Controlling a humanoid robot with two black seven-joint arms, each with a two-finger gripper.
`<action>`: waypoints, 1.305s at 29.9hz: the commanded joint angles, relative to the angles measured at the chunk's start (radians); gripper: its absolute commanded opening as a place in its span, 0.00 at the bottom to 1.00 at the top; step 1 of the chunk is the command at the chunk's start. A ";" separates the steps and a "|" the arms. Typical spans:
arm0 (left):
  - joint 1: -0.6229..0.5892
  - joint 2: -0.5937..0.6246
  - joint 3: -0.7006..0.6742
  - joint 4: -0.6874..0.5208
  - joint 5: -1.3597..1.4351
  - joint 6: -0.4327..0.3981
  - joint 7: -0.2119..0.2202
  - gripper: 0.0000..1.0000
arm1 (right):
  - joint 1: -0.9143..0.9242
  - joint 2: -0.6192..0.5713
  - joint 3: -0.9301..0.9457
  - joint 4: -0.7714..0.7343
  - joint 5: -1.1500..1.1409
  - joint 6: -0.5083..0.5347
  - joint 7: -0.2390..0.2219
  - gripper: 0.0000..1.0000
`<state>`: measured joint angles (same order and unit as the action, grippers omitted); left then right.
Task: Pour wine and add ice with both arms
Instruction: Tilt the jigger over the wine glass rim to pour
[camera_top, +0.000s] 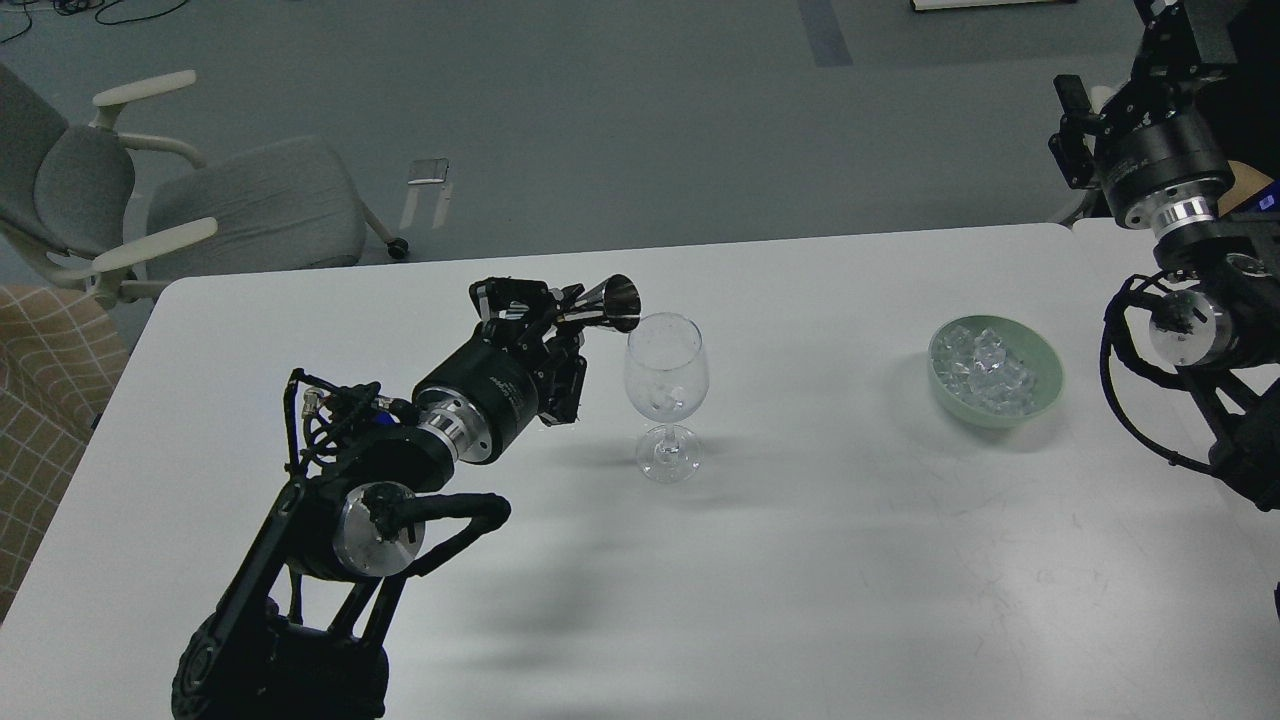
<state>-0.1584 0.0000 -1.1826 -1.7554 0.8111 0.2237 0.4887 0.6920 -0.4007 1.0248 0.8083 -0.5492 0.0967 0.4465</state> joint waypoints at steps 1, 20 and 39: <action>-0.007 0.000 0.000 -0.002 0.005 -0.001 0.000 0.00 | 0.000 0.000 0.000 -0.001 0.000 0.000 0.000 1.00; -0.058 0.057 0.083 -0.006 0.106 -0.009 0.000 0.00 | 0.000 0.000 0.000 -0.001 0.000 0.000 0.001 1.00; -0.084 0.147 0.147 -0.006 0.270 -0.012 0.000 0.00 | -0.002 0.000 0.000 -0.003 0.000 0.000 0.001 1.00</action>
<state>-0.2345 0.1256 -1.0417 -1.7613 1.0698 0.2126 0.4887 0.6917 -0.4016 1.0239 0.8055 -0.5492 0.0966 0.4480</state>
